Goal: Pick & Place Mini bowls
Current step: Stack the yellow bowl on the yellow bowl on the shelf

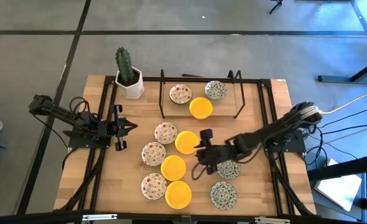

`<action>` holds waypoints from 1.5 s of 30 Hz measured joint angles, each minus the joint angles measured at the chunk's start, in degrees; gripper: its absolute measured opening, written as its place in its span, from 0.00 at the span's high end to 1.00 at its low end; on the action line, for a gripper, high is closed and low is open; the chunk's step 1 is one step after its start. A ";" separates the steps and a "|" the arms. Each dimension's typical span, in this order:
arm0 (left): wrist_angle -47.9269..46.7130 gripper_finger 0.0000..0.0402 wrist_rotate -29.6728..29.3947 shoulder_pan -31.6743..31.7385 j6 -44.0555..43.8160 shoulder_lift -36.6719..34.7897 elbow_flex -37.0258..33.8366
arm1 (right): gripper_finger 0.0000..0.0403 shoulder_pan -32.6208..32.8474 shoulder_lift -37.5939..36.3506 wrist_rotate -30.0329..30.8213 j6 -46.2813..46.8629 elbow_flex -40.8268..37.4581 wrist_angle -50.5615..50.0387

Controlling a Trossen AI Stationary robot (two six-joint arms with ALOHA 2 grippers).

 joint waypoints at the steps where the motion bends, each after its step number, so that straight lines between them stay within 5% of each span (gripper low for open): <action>1: 0.01 0.98 0.00 0.01 0.00 0.00 0.00 | 0.58 -0.35 1.21 -0.01 -0.68 0.00 0.59; 8: 0.00 0.99 0.00 0.01 0.00 0.00 0.00 | 0.58 -4.51 7.23 -5.88 -3.70 0.93 5.81; 16: 0.00 0.98 0.00 0.01 0.00 0.00 0.00 | 0.58 -8.98 11.99 -17.76 -4.11 6.03 -1.32; 25: -0.02 0.99 0.00 0.00 -0.02 0.00 0.00 | 0.58 -9.58 17.18 -13.04 -4.46 9.15 -5.07; 38: 0.00 0.99 0.00 0.00 -0.02 0.00 0.00 | 0.58 -11.88 17.42 -16.05 -1.21 9.57 -9.82; 45: 0.00 0.99 0.00 0.02 -0.02 0.00 0.00 | 0.68 -11.86 17.94 -18.57 -1.37 9.56 -9.80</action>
